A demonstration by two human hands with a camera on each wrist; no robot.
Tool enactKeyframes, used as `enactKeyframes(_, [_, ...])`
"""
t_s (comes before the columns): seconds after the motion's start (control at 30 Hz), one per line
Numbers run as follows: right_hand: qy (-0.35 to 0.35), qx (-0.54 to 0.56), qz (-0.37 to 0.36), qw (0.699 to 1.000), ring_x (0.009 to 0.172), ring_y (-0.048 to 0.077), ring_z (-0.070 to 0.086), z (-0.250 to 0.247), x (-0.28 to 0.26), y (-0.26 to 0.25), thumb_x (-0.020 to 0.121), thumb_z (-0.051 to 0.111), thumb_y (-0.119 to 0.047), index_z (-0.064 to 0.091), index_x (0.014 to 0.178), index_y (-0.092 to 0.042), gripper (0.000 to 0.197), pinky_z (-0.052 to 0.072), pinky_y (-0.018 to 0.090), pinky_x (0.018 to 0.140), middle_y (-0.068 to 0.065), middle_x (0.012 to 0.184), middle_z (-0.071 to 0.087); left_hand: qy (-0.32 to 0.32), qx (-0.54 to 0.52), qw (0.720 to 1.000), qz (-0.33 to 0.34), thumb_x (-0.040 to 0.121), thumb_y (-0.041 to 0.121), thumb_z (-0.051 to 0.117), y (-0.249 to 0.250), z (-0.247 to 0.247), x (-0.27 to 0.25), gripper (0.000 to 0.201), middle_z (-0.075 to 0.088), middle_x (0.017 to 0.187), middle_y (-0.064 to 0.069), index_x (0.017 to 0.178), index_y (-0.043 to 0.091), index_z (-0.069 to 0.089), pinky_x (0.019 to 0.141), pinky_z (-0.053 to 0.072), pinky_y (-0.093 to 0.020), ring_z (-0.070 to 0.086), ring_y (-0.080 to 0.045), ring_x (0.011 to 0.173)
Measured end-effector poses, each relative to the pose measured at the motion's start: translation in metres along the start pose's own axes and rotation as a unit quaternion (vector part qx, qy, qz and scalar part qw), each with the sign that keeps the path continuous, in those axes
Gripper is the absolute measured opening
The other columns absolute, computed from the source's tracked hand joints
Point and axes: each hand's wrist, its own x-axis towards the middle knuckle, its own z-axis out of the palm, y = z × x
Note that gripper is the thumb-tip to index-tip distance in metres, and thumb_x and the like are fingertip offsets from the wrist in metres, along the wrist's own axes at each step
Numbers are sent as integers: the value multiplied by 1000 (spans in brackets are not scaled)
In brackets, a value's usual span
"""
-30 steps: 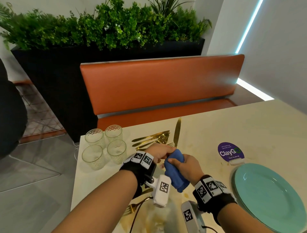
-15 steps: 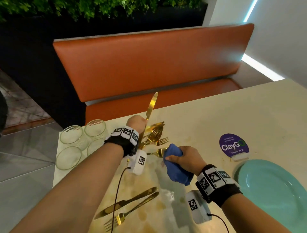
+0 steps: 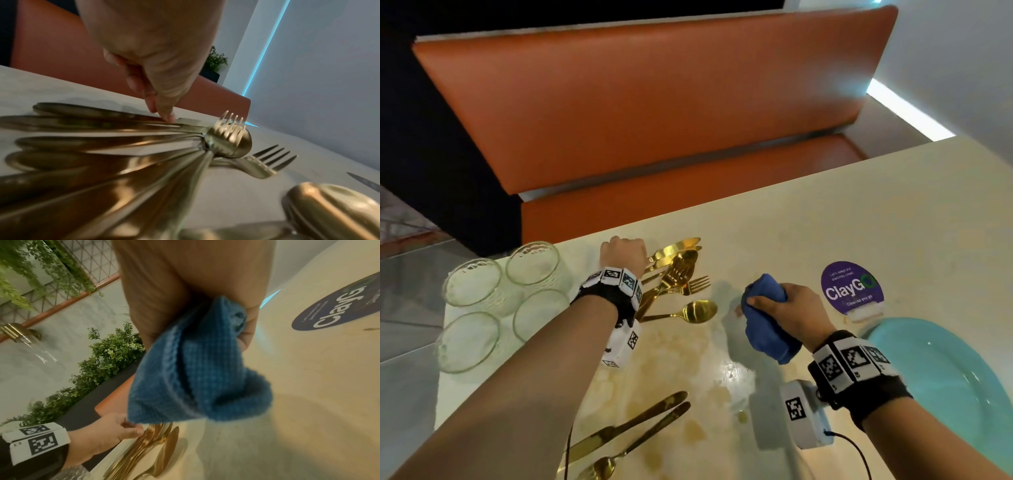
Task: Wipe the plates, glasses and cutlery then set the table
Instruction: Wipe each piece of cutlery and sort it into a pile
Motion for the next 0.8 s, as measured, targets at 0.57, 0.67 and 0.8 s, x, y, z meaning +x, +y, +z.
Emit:
enactKeyframes(0.57, [-45,313,177,932,76,27,63,41,-87,-1,83,66,-35,62,87,0,36,51,33,66,15,84,67,-212,17,973,93,77,37,71,6,29,-205,36,66,109,-2,105,15,64,89,42,-32,61,-22,104])
enactKeyframes(0.67, [-59,307,163,936,78,27,63,46,-109,2,80,69,-32,63,90,1,35,52,34,70,15,86,68,-211,57,970,102,81,29,69,1,42,-231,34,65,111,-4,110,13,61,88,41,-31,61,-23,105])
enactKeyframes(0.8, [-76,322,145,932,79,27,63,50,-134,4,77,72,-21,61,85,0,24,52,35,70,16,87,67,-227,-17,971,73,81,23,69,-5,41,-243,31,68,110,-6,110,12,66,82,49,-30,65,-22,100])
